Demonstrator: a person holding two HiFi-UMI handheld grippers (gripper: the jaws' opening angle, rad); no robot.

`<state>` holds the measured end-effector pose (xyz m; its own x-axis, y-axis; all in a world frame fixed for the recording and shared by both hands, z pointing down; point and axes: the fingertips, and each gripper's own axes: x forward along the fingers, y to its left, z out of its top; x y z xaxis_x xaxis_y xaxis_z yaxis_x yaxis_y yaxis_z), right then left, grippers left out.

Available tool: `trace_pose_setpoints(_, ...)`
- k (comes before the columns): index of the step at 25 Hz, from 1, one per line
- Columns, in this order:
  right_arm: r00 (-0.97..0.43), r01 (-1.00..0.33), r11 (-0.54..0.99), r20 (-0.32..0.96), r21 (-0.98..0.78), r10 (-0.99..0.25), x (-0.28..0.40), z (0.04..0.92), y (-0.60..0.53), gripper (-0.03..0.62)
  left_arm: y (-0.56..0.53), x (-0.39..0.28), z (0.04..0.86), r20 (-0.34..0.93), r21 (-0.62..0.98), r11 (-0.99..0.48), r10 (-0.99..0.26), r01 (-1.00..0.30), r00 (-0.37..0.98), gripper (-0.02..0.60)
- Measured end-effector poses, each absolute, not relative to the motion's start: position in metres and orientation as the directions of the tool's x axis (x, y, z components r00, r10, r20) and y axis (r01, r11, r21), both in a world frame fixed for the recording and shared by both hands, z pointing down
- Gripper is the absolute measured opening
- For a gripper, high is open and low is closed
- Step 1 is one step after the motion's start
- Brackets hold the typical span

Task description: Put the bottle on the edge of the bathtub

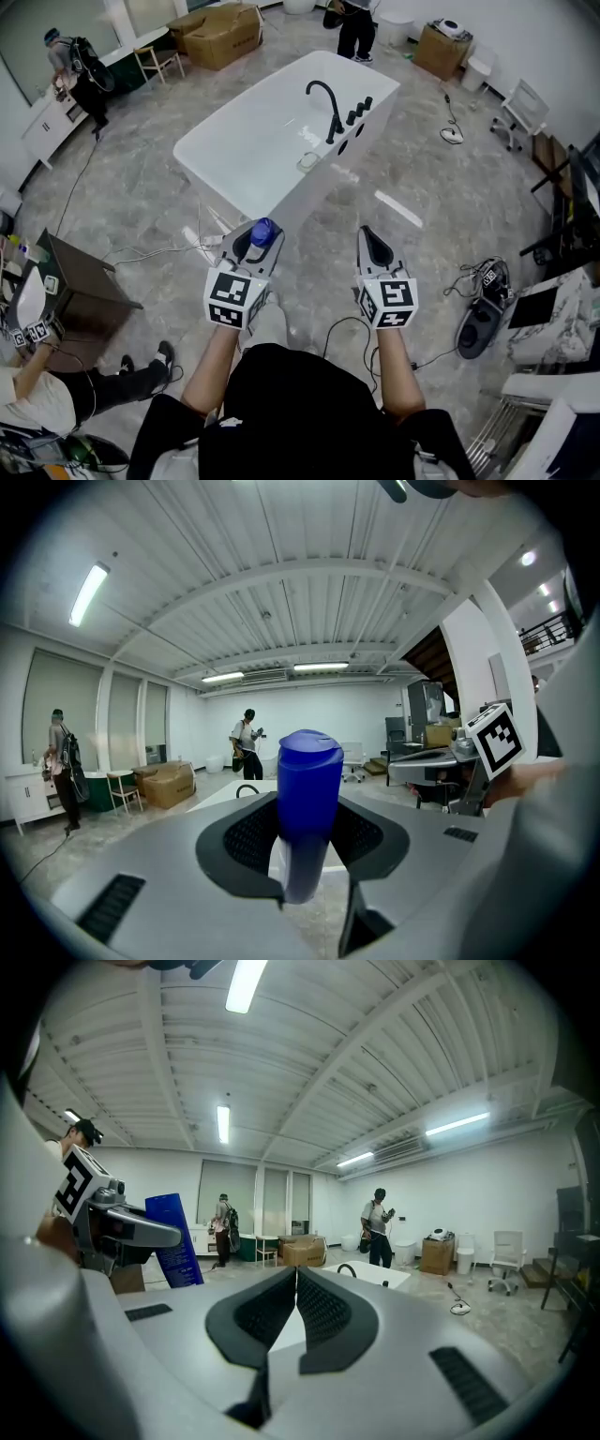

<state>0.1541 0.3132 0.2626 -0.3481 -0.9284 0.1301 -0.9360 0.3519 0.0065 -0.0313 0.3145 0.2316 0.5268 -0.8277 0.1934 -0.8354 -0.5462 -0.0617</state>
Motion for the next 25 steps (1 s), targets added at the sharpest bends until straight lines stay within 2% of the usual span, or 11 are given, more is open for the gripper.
trace_pose_setpoints(16, -0.34, -0.939, 0.345, 0.157, -0.001, -0.927, 0.133, 0.276, 0.155, 0.025, 0.15, -0.049, 0.252, 0.22, -0.053, -0.568, -0.809, -0.821, 0.545, 0.164)
trace_pose_setpoints(25, -0.319, -0.944, 0.328, 0.191, 0.019, -0.928, 0.093, 0.274, 0.043, 0.025, 0.035, -0.086, 0.253, 0.243, -0.046, -0.593, -0.787, -0.804, 0.567, 0.164)
